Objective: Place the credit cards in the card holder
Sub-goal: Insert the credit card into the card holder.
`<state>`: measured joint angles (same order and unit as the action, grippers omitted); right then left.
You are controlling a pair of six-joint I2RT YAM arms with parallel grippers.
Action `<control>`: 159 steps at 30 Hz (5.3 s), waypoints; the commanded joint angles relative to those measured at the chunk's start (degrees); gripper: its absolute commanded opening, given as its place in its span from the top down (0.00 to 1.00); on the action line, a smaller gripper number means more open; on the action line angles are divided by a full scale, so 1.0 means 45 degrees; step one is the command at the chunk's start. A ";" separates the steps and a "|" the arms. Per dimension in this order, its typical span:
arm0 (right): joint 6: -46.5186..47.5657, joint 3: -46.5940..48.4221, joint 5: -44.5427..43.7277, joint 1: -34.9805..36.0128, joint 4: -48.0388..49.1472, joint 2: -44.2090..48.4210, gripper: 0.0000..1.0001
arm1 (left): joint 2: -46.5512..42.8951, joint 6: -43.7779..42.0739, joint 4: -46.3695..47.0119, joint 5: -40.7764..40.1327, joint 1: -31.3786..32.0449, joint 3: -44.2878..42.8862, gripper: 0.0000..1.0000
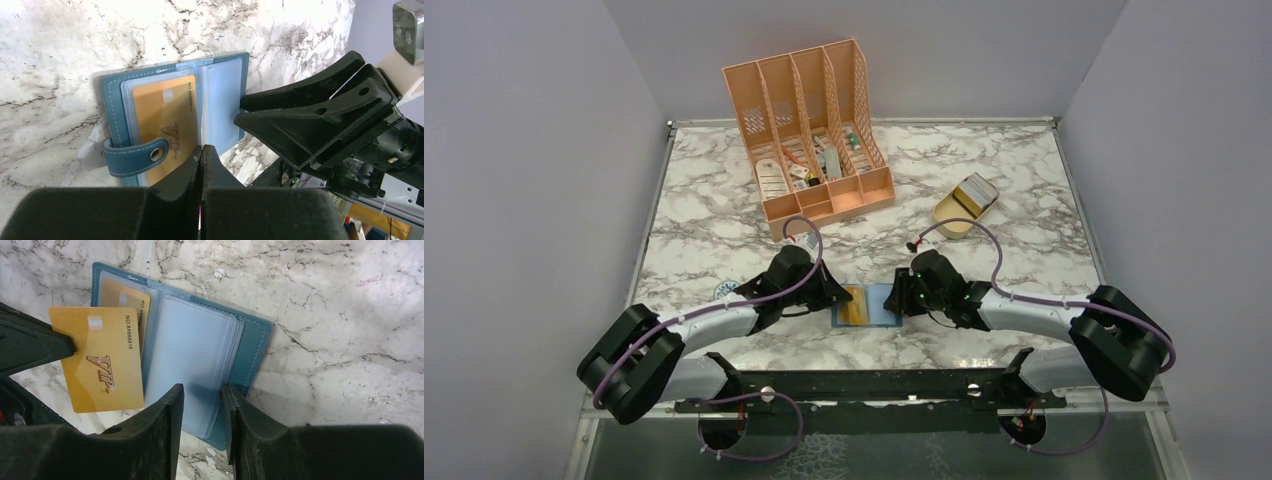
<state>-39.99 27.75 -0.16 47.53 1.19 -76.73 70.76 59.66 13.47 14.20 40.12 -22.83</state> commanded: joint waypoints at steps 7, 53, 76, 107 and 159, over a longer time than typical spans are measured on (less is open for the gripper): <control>-0.0261 -0.0594 0.0408 0.0023 -0.0300 -0.0175 0.65 | 0.0667 0.0276 0.1283 0.1089 -0.0335 -0.0007 1.00; -0.0272 -0.0565 0.0140 0.0024 -0.0977 0.0351 0.65 | 0.3472 -0.2199 0.0309 0.3384 -0.1281 -0.1807 1.00; -0.0326 0.0896 0.0345 0.0024 -0.2104 0.0845 0.72 | 0.3633 -0.2320 0.1157 0.3722 -0.1278 -0.1530 1.00; -0.0177 0.0732 -0.0887 0.0024 -0.2882 -0.0225 0.84 | 0.4214 -0.2374 0.2050 0.4253 -0.1279 -0.1713 1.00; -0.0713 0.0972 -0.1328 0.0019 -0.3257 0.1363 0.74 | 0.3574 -0.1456 0.3644 0.1464 -0.0416 -0.0472 0.56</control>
<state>-44.58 30.44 -2.52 47.57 -10.98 -71.18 89.30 53.65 32.32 24.18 38.11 -25.50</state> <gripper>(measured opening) 0.266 0.420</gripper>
